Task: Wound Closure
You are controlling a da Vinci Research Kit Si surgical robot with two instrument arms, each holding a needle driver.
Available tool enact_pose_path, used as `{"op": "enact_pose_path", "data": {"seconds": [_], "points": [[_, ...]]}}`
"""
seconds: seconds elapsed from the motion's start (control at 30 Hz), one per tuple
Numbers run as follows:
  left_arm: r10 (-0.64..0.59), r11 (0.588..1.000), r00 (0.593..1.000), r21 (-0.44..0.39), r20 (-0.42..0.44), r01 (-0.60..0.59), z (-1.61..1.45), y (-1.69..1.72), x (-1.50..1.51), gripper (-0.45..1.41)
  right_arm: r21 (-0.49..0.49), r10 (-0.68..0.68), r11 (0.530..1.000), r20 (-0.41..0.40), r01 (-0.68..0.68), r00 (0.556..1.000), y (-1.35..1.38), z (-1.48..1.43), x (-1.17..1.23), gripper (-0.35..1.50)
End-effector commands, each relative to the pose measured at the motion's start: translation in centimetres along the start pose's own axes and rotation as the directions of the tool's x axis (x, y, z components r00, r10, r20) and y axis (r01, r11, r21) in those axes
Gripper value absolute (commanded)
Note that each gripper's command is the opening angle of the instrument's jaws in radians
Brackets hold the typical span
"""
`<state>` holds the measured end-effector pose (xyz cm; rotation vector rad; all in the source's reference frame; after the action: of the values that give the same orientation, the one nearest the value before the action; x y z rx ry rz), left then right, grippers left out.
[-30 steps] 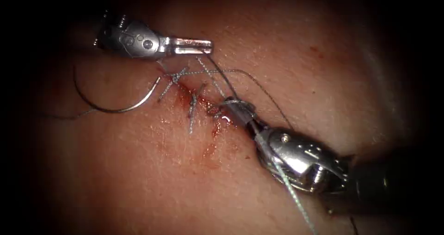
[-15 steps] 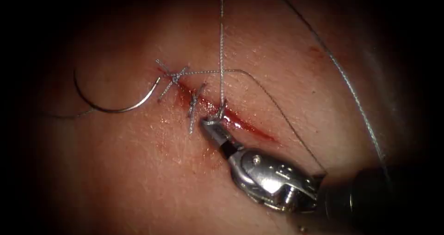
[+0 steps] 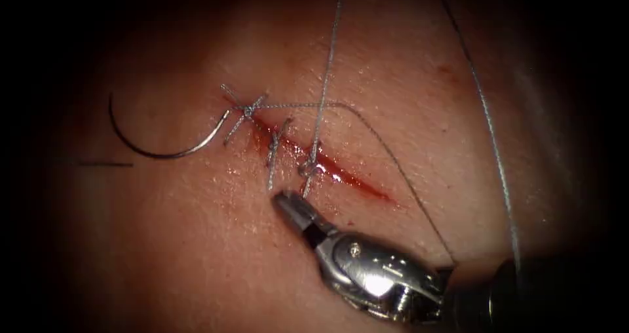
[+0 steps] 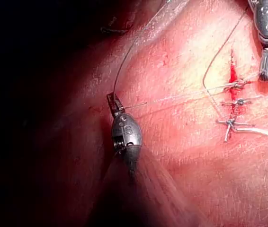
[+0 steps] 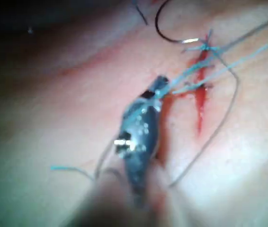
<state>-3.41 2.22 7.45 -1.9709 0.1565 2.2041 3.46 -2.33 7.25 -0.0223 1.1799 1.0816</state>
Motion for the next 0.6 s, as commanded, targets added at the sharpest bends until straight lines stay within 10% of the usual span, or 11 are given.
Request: {"op": "enact_pose_path", "data": {"seconds": [0.03, 0.6], "points": [[0.01, 1.0, 1.0, 0.002, 0.004, -0.01, 0.1, -0.02, -0.06, -0.45, 0.003, 0.002, 1.0, 0.003, -0.002, 1.0, -0.07, 0.01, -0.09, -0.35], [0.13, 0.988, 0.987, 0.076, 0.095, -0.138, 0.58, -0.47, -0.37, -0.45, 0.091, -0.033, 0.995, 0.041, 0.029, 0.999, -0.12, 0.01, -0.28, -0.35]]}}
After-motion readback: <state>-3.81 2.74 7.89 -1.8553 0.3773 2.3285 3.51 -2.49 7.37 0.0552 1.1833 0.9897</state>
